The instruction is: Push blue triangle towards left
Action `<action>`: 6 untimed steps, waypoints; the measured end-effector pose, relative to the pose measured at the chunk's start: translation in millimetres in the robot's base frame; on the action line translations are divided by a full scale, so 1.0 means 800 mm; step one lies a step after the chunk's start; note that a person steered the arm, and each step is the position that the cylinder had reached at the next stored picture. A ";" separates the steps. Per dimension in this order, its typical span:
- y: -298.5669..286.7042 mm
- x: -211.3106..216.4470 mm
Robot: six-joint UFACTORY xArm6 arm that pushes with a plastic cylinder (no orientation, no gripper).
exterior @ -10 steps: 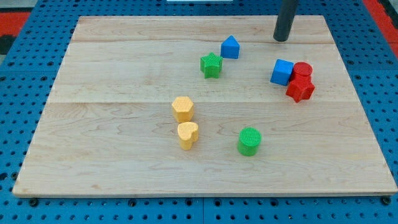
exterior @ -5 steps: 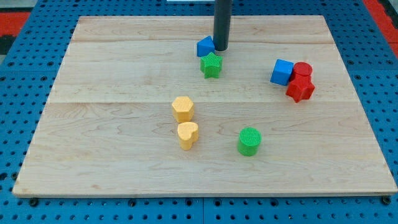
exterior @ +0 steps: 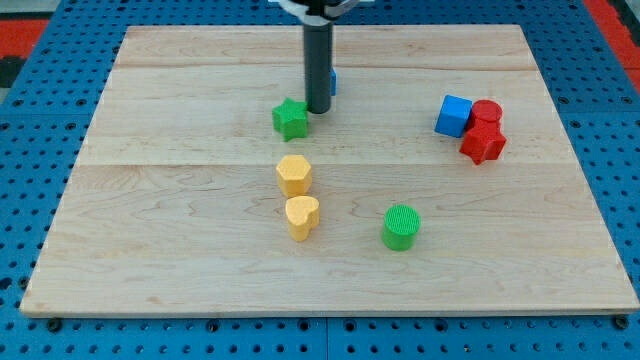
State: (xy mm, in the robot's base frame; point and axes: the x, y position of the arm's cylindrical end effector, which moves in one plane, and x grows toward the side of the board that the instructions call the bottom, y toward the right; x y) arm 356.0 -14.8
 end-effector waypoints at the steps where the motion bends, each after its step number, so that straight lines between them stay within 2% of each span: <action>1: 0.026 0.000; 3: 0.151 -0.013; 4: 0.157 -0.024; 6: 0.013 -0.085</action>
